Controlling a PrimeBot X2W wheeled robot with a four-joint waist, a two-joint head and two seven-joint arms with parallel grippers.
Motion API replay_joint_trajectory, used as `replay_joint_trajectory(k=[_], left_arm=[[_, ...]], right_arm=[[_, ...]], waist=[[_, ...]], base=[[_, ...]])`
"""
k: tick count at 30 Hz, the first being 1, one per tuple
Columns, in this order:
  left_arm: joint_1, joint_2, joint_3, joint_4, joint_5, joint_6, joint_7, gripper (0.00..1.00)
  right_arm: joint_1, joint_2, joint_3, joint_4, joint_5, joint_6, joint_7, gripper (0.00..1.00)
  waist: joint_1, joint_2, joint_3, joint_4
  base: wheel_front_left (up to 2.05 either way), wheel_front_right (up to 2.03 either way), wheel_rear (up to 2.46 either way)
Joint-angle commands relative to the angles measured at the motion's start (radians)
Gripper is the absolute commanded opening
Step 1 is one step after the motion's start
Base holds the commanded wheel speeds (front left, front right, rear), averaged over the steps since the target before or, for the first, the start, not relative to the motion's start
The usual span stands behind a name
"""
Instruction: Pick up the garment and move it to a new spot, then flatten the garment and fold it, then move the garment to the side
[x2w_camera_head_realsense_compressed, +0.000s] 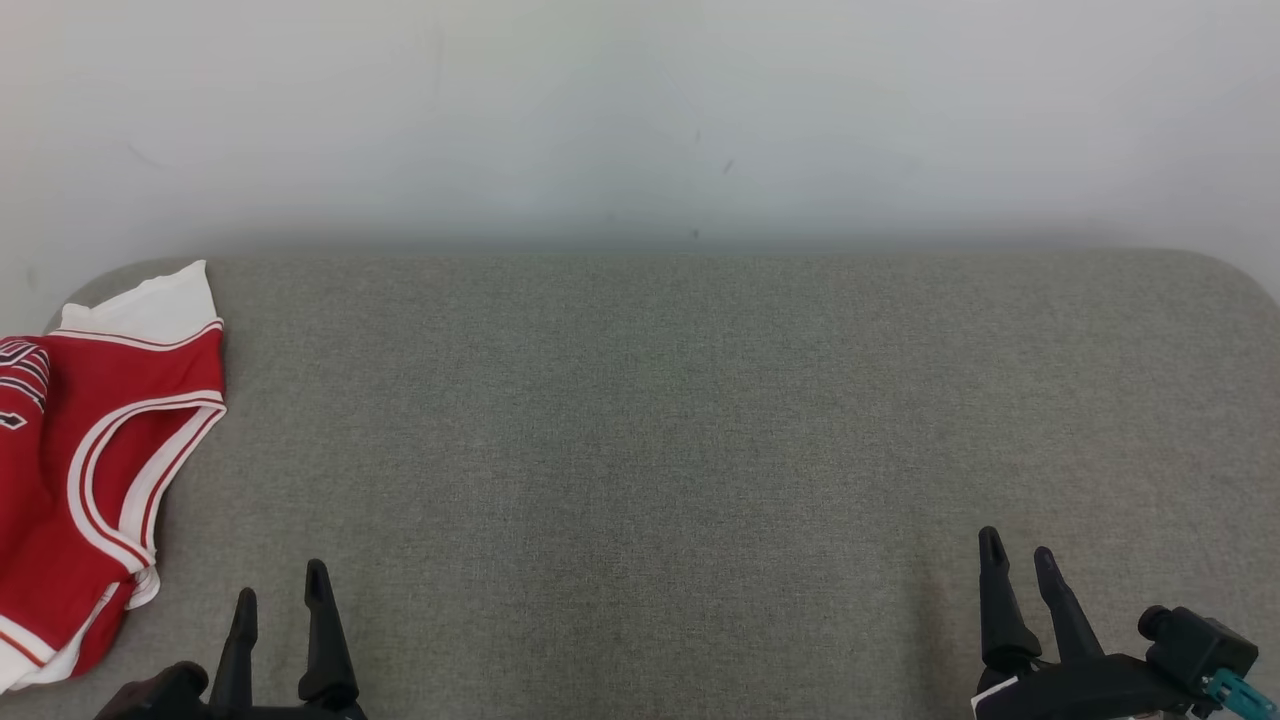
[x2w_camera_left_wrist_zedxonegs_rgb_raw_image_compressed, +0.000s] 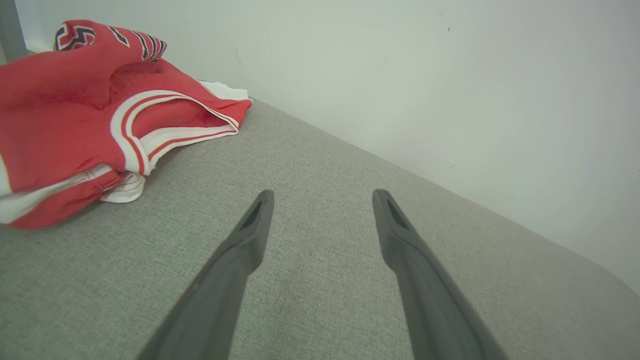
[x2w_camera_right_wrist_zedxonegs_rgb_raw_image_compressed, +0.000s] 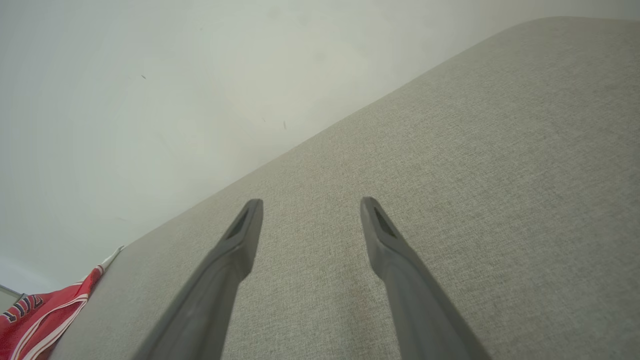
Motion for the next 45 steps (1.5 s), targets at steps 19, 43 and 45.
replay_joint_trajectory(k=[19, 43, 45], left_arm=[[0.038, 0.018, -0.023, -0.032, 0.207, 0.046, -0.043, 1.00], [0.059, 0.034, -0.026, -0.059, 0.410, 0.049, -0.082, 1.00], [0.061, 0.035, -0.028, -0.062, 0.417, 0.030, -0.086, 1.00]], right_arm=[[0.023, -0.006, 0.012, -0.009, -0.259, 0.006, -0.062, 1.00], [0.046, -0.007, -0.002, -0.025, -0.424, 0.006, -0.121, 1.00], [0.051, -0.007, -0.007, -0.026, -0.435, 0.006, -0.126, 1.00]], waist=[[0.0000, -0.0001, -0.005, 0.003], [0.0000, -0.0001, -0.009, 0.005], [0.0000, -0.0001, -0.010, 0.004]], base=[[0.00, 0.00, 0.00], [0.00, 0.00, 0.00], [0.00, 0.00, 0.00]])
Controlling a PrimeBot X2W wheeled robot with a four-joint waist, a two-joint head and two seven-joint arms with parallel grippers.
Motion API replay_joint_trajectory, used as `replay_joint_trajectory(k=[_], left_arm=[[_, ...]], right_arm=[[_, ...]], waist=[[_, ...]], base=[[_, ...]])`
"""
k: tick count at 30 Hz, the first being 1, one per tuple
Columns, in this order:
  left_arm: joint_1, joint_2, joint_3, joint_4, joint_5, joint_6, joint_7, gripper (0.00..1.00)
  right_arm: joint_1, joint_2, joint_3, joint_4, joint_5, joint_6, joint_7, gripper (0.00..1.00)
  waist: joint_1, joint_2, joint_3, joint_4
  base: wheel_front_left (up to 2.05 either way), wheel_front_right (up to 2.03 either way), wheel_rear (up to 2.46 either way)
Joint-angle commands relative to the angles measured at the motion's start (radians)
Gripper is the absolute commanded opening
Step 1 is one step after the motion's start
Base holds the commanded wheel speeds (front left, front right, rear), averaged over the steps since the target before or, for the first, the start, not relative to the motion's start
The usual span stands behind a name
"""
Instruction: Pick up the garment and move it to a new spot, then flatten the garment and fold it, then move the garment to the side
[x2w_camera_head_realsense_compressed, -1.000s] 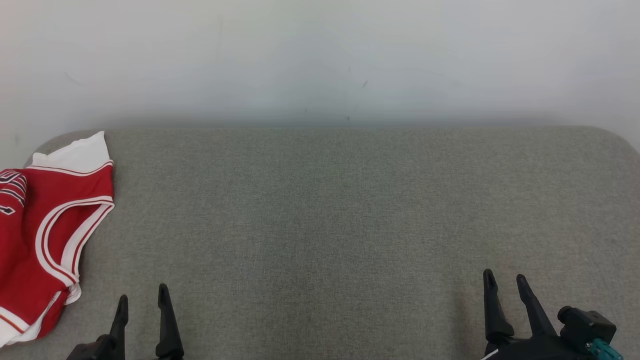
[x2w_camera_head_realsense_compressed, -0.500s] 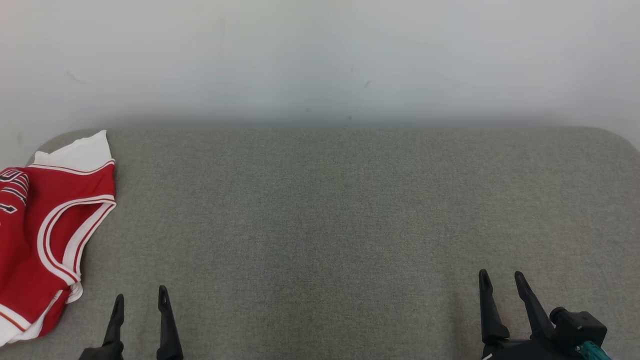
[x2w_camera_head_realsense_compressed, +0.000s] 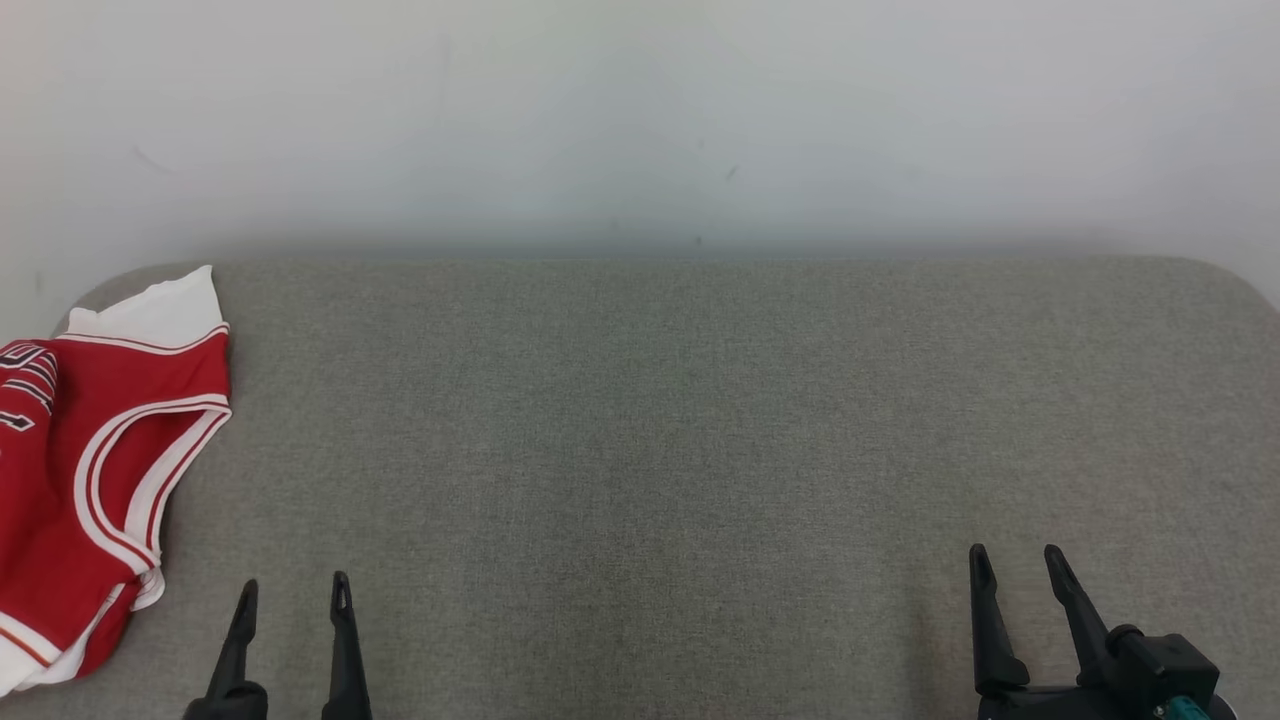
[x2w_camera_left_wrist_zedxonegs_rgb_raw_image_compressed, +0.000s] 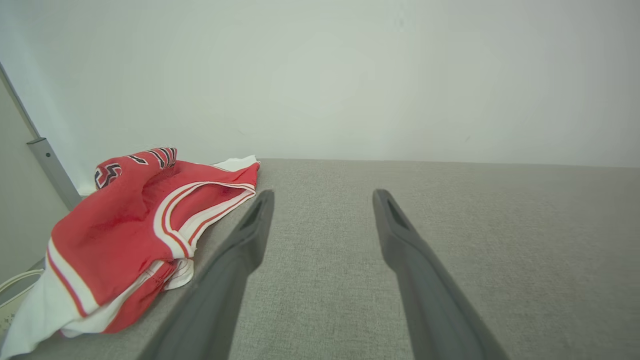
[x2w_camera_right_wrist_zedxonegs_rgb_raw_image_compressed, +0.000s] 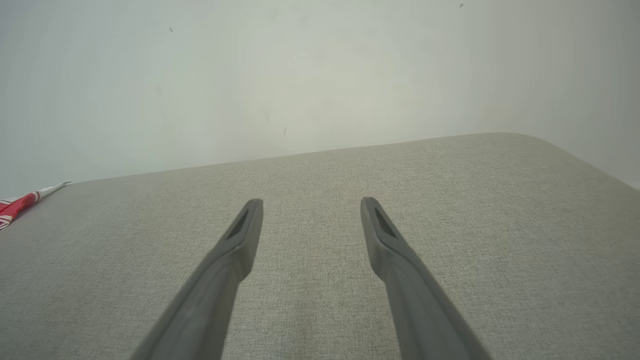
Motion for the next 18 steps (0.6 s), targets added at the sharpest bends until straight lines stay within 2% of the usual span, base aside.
replay_joint_trajectory(k=[1, 8, 18], left_arm=[[0.007, 0.006, -0.001, -0.006, 0.021, -0.022, -0.009, 1.00], [0.010, 0.007, 0.017, -0.009, 0.063, -0.077, -0.023, 1.00], [0.028, -0.012, 0.048, -0.005, 0.084, -0.119, -0.024, 1.00]], right_arm=[[0.013, -0.004, -0.006, -0.009, -0.025, 0.003, -0.010, 1.00], [0.023, -0.004, -0.028, -0.014, -0.067, 0.003, -0.027, 1.00], [0.029, -0.004, -0.041, -0.018, -0.083, 0.003, -0.032, 1.00]], waist=[[0.0000, 0.0000, -0.002, -0.002], [0.0000, 0.0000, -0.005, -0.003], [0.0000, 0.0000, -0.011, -0.001]], base=[[0.00, 0.00, 0.00], [0.00, 0.00, 0.00], [0.00, 0.00, 0.00]])
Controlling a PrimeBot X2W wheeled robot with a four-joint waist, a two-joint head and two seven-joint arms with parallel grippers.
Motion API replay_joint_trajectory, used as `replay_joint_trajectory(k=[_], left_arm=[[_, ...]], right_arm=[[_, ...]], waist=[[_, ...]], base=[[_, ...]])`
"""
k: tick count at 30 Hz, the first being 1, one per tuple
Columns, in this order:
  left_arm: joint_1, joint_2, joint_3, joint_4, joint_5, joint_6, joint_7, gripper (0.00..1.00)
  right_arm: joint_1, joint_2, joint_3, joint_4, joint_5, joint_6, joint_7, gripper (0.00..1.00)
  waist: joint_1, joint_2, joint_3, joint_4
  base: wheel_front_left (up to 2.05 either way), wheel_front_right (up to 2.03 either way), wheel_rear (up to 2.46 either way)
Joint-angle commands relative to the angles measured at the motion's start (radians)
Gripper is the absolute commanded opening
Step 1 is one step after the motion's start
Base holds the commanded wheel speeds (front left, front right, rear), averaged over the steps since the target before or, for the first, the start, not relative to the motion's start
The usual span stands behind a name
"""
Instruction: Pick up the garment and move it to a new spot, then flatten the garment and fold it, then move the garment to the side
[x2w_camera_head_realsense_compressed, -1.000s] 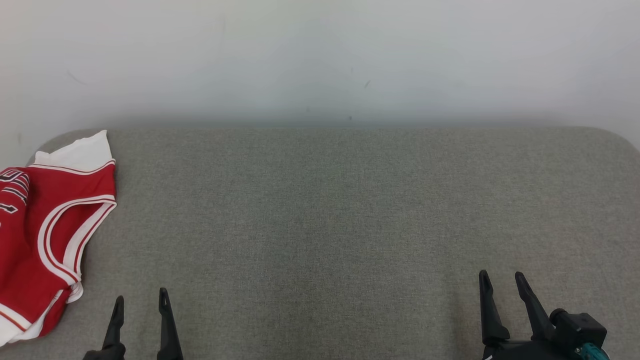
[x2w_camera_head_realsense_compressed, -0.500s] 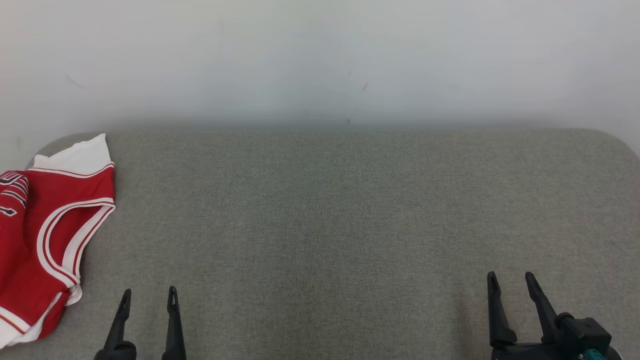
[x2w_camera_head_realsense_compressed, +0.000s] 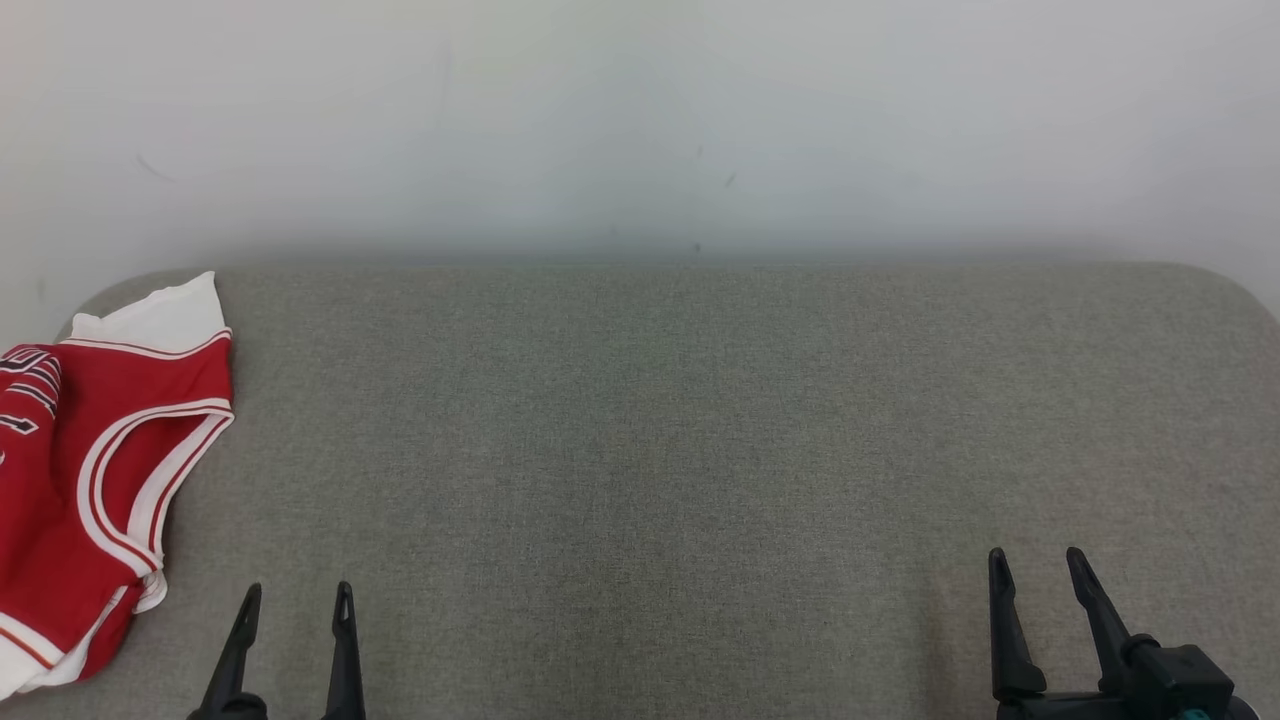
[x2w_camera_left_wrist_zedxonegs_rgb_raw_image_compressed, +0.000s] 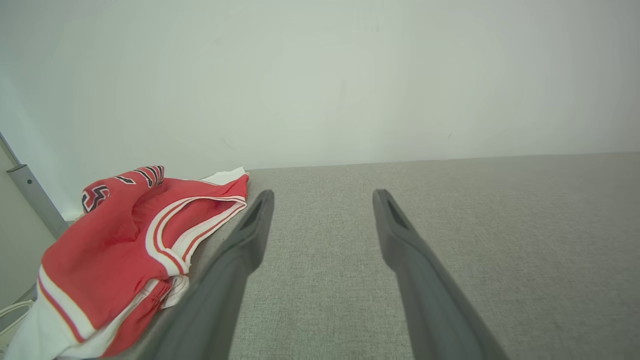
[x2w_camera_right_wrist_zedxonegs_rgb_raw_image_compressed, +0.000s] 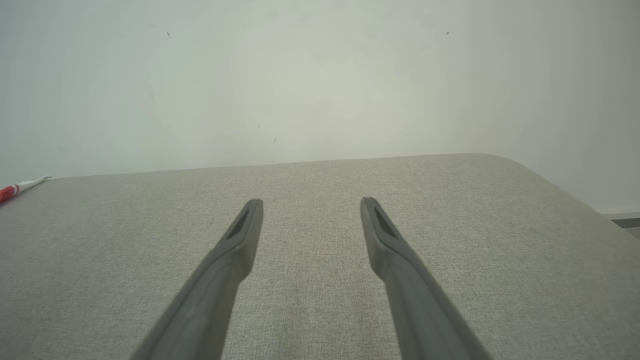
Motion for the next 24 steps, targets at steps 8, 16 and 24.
replay_joint_trajectory(k=[8, 16, 24], left_arm=[[0.015, -0.016, 0.020, 0.012, 0.011, -0.011, -0.003, 1.00], [0.020, -0.026, 0.033, 0.016, 0.010, -0.016, -0.003, 1.00], [0.023, -0.031, 0.047, 0.020, 0.007, -0.026, -0.003, 1.00]], right_arm=[[0.015, -0.003, -0.015, -0.004, -0.005, 0.003, -0.002, 1.00], [0.020, -0.003, -0.022, -0.003, 0.005, 0.003, -0.001, 1.00], [0.022, -0.003, -0.015, 0.004, 0.012, 0.003, -0.001, 1.00]], waist=[[0.0000, -0.0001, -0.001, -0.003], [0.0000, -0.0001, -0.006, -0.003], [0.0000, -0.0001, -0.007, -0.002]], base=[[0.00, 0.00, 0.00], [0.00, 0.00, 0.00], [0.00, 0.00, 0.00]])
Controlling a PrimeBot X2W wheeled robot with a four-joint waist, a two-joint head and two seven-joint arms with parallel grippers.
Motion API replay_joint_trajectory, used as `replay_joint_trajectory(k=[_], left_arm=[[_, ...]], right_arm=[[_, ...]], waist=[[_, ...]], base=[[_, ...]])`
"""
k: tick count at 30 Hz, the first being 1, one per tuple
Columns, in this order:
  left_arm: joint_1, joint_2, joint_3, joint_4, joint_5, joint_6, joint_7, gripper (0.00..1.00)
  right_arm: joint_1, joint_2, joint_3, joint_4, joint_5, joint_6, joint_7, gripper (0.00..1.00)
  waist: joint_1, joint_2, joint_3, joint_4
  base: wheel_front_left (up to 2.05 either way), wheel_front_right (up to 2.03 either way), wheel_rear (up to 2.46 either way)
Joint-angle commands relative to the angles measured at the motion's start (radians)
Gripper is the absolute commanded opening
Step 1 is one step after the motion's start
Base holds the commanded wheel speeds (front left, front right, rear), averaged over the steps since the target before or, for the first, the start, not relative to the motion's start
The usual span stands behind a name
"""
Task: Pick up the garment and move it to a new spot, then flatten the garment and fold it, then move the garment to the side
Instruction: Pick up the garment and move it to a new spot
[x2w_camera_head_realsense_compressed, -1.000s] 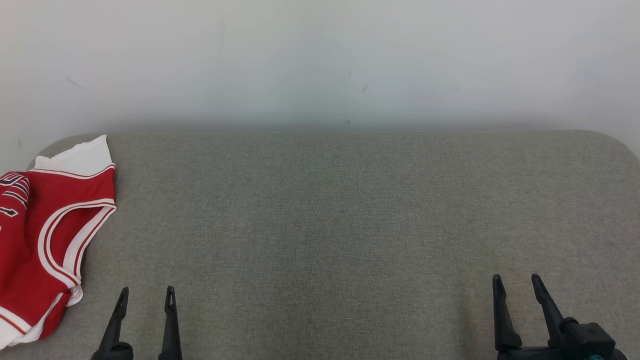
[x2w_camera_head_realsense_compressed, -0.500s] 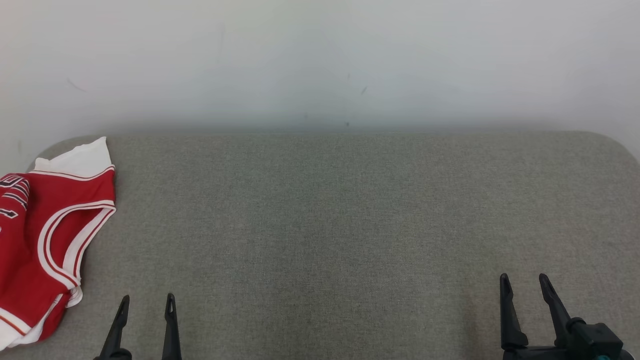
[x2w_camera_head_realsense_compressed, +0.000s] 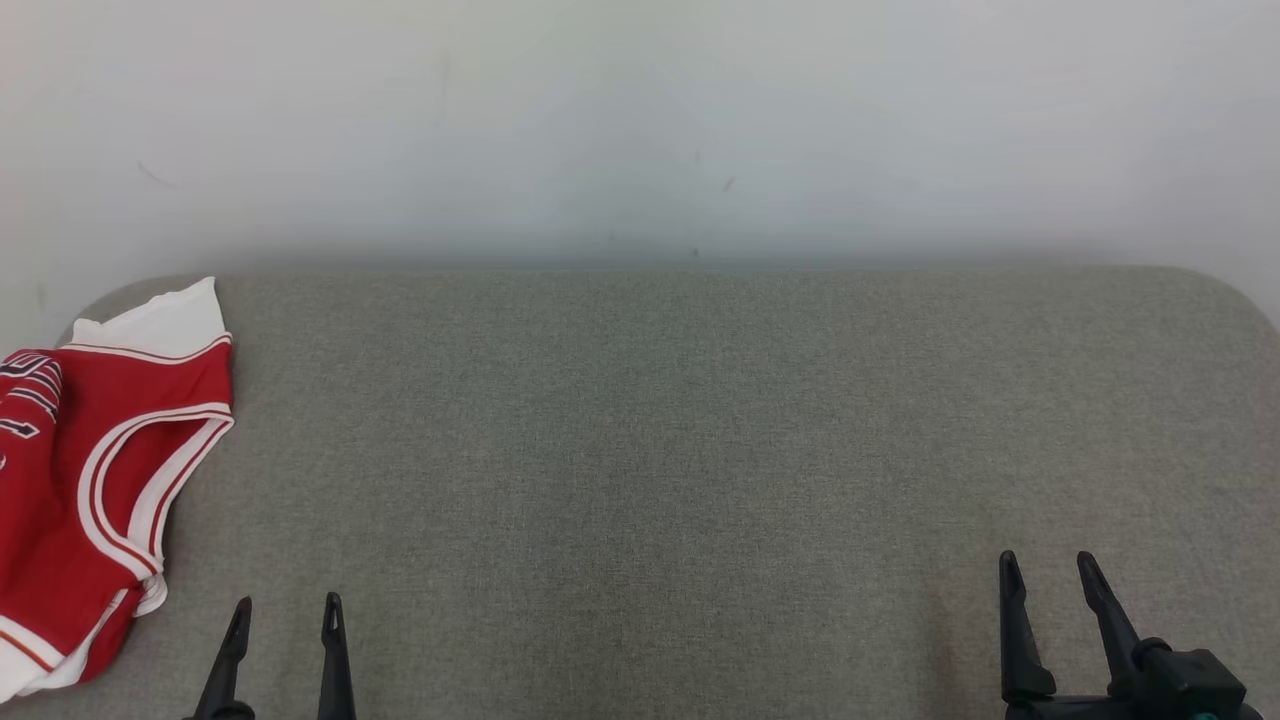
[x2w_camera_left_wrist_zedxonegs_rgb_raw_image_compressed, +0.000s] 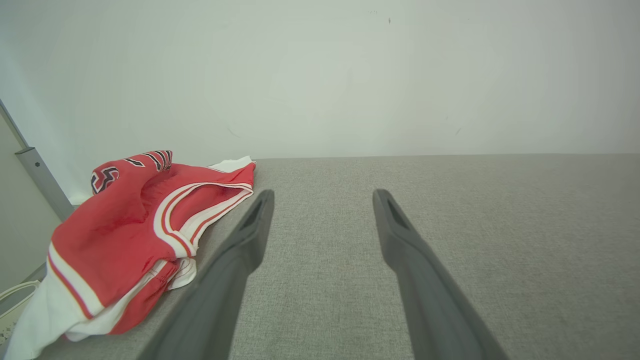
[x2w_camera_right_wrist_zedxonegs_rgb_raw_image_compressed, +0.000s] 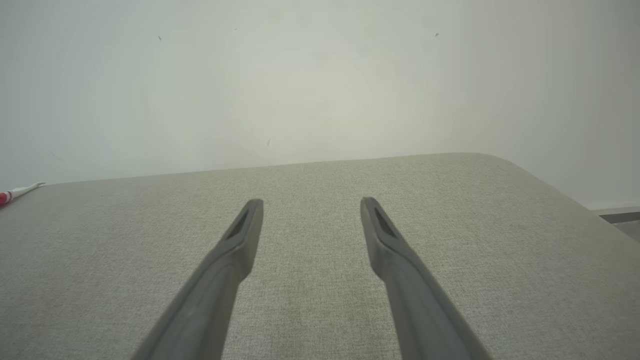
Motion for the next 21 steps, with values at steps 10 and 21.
replay_joint_trajectory(k=[10, 21], left_arm=[[0.011, -0.007, 0.015, 0.005, -0.002, -0.006, -0.003, 1.00], [0.002, -0.007, 0.022, 0.008, -0.003, 0.001, -0.003, 1.00]], right_arm=[[0.016, -0.003, 0.002, 0.006, 0.002, 0.003, -0.001, 1.00], [0.018, -0.002, 0.003, 0.009, 0.013, 0.003, -0.001, 1.00]], waist=[[-0.0002, 0.0000, -0.001, 0.002], [-0.0002, 0.0000, -0.003, 0.039]], base=[[0.00, 0.00, 0.00], [0.00, 0.00, 0.00]])
